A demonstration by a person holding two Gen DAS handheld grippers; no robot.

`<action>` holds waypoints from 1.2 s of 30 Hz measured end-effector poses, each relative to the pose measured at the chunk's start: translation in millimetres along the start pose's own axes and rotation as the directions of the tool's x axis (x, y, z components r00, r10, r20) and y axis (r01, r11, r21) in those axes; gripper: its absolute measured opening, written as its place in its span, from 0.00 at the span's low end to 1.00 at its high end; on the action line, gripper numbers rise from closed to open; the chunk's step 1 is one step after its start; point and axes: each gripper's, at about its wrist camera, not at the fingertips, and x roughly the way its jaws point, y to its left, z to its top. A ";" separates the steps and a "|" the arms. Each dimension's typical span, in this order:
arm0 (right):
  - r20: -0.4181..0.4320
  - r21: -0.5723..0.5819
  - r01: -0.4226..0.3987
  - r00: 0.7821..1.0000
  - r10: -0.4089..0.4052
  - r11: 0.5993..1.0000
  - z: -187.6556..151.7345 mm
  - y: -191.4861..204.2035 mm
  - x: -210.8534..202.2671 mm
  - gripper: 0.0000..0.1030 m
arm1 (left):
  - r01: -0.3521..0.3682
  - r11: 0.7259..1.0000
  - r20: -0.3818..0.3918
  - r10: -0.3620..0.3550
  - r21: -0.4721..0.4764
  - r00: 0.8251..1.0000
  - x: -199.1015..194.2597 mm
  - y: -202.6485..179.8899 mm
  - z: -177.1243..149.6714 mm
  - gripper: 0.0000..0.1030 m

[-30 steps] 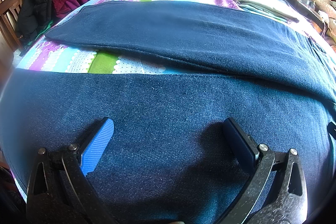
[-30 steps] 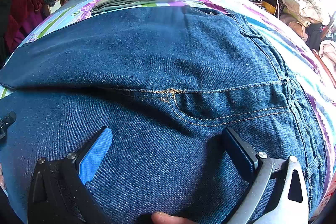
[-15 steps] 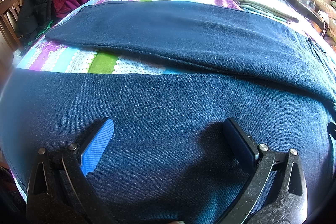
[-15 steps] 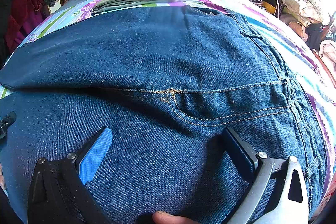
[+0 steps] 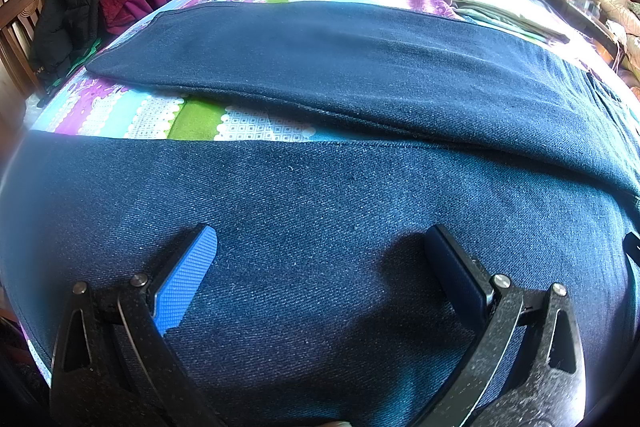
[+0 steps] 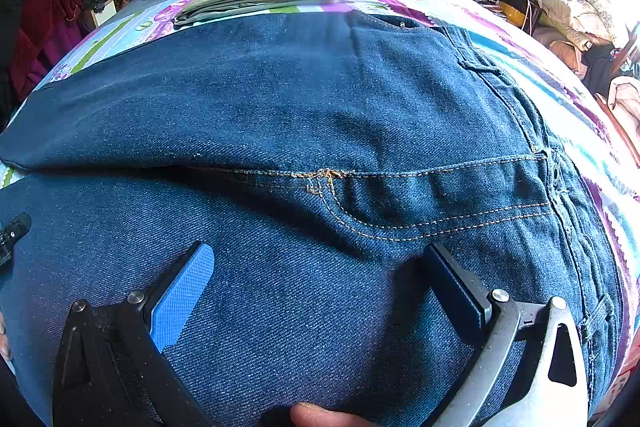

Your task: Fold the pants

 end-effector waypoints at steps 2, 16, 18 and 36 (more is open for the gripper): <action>0.000 0.000 0.000 1.000 0.000 1.000 0.0 0.0 0.0 1.00 | 0.000 1.000 0.000 0.000 0.000 1.000 0.0 -0.2 0.0 1.00; 0.000 0.000 0.001 1.000 -0.001 1.000 0.0 0.1 0.0 1.00 | 0.000 1.000 0.000 0.000 0.000 1.000 0.1 0.1 0.2 1.00; -0.004 -0.005 0.008 1.000 -0.008 1.000 0.6 1.2 0.1 1.00 | -0.001 1.000 0.000 0.001 0.000 1.000 0.1 0.3 0.2 1.00; 0.068 -0.046 -0.063 0.995 0.066 0.997 30.4 -56.2 -42.9 1.00 | 0.063 0.998 0.100 -0.065 0.022 0.993 -48.2 40.2 26.5 0.97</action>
